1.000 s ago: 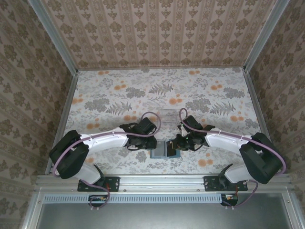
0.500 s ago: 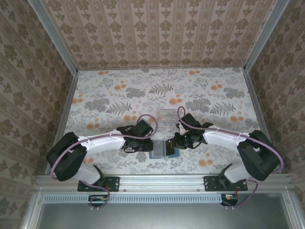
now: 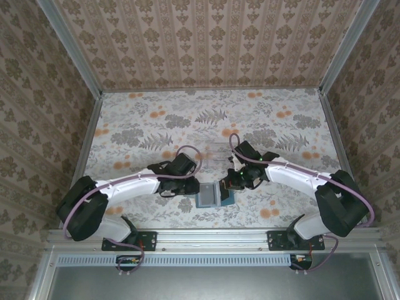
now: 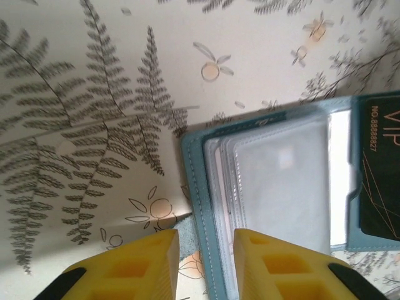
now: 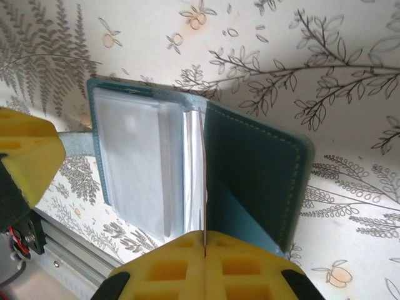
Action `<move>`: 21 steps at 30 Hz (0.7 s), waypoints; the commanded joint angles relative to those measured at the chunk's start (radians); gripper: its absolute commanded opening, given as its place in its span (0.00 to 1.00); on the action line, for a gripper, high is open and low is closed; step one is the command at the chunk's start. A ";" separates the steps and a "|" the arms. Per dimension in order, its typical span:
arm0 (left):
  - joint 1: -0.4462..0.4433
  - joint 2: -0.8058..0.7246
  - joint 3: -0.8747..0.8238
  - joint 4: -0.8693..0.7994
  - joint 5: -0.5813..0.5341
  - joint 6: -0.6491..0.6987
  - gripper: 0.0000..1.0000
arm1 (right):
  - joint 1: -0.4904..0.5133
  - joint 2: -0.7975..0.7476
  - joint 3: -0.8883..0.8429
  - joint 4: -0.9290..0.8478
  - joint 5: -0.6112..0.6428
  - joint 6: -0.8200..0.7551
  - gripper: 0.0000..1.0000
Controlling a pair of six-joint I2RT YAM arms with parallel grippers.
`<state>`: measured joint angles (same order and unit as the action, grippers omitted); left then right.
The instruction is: Take the credit cards out of the card holder
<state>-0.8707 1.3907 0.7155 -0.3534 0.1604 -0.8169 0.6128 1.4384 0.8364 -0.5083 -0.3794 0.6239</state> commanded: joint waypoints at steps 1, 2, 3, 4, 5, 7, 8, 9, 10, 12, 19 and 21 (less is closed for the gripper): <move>0.023 -0.030 0.003 -0.019 0.016 0.024 0.30 | -0.004 -0.033 0.090 -0.155 0.060 -0.127 0.00; 0.028 -0.033 0.009 -0.031 0.016 0.028 0.30 | -0.005 -0.033 0.110 -0.177 0.072 -0.153 0.00; 0.033 -0.035 0.016 -0.042 0.015 0.031 0.30 | -0.005 -0.032 0.133 -0.205 0.084 -0.189 0.00; 0.037 -0.040 0.026 -0.055 0.014 0.034 0.30 | -0.005 -0.031 0.159 -0.230 0.093 -0.222 0.00; 0.040 -0.044 0.034 -0.065 0.012 0.039 0.31 | -0.007 -0.027 0.190 -0.261 0.107 -0.264 0.00; 0.049 -0.059 0.047 -0.086 -0.002 0.046 0.31 | -0.007 -0.017 0.255 -0.313 0.144 -0.343 0.00; 0.054 -0.066 0.050 -0.088 -0.003 0.050 0.31 | -0.006 -0.009 0.294 -0.346 0.171 -0.395 0.00; 0.062 -0.074 0.050 -0.089 -0.004 0.055 0.32 | -0.006 -0.002 0.326 -0.367 0.212 -0.446 0.00; 0.070 -0.079 0.050 -0.090 -0.005 0.057 0.32 | -0.007 0.003 0.347 -0.376 0.237 -0.490 0.00; 0.094 -0.093 0.045 -0.094 -0.005 0.061 0.32 | -0.010 0.019 0.370 -0.371 0.238 -0.636 0.00; 0.172 -0.122 0.017 -0.091 0.032 0.095 0.33 | -0.036 0.198 0.534 -0.410 0.288 -1.028 0.00; 0.196 -0.128 0.010 -0.095 0.049 0.110 0.33 | -0.038 0.267 0.592 -0.439 0.281 -1.136 0.00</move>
<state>-0.7025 1.2869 0.7338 -0.4206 0.1772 -0.7509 0.5816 1.6337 1.3514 -0.8658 -0.1341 -0.2531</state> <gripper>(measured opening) 0.333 0.046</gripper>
